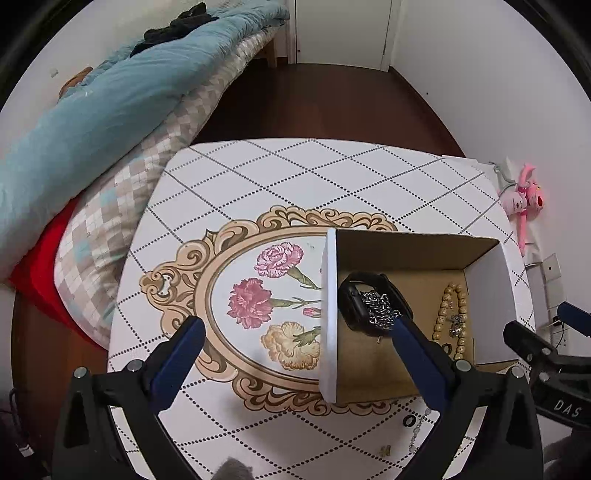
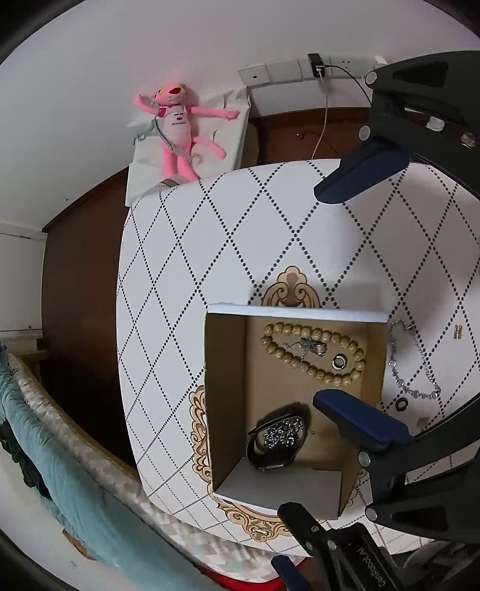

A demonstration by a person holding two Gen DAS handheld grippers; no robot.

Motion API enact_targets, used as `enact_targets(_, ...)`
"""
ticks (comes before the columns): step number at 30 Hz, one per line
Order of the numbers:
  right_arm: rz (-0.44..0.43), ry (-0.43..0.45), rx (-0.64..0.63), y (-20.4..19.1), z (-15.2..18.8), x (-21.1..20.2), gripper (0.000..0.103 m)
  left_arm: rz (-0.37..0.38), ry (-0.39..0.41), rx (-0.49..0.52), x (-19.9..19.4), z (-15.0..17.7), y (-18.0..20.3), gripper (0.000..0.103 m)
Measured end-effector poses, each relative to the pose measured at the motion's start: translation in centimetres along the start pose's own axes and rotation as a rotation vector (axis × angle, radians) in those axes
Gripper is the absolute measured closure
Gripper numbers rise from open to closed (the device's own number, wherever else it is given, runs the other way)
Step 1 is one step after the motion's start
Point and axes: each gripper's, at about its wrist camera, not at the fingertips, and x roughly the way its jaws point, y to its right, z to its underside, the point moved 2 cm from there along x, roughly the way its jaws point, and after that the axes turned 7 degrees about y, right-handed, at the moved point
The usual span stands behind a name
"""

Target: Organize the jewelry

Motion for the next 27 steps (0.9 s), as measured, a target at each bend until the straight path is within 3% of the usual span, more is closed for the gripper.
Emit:
enact_targets(5, -0.027, 0.035, 0.021, 0.0, 0.2, -2.0, 0.001, 0.0, 0.042, 0.0, -2.7, -0.6, 0.0, 0.0)
enact_targets(13, -0.071, 0.113, 0.052, 0.2, 1.3, -7.1, 0.001, -0.109, 0.099, 0.036, -6.7, 1.1, -0.1, 0.0)
enact_targets(17, -0.081, 0.08, 0.065, 0.5, 4.1, -6.8, 0.001, -0.088, 0.053, 0.019, -5.5, 4.2, -0.5, 0.0)
enact_targets(21, -0.077, 0.017, 0.092, 1.3, 7.5, -3.6, 0.001, -0.117, -0.03, 0.031, -2.4, 8.1, -0.6, 0.0)
enact_targets(22, -0.081, 0.001, 0.1, 1.4, 8.2, -2.6, 0.003, -0.125, -0.041, 0.03, -1.9, 8.7, -0.7, 0.0)
enact_targets(25, -0.102, -0.045, 0.112, 1.3, 9.7, 0.4, 0.027, -0.136, -0.089, 0.014, 0.0, 10.5, -1.0, 0.0)
enact_targets(27, -0.119, -0.068, 0.114, 0.8, 10.4, 2.0, 0.031, -0.148, -0.1, 0.017, 0.6, 11.1, -1.1, 0.0)
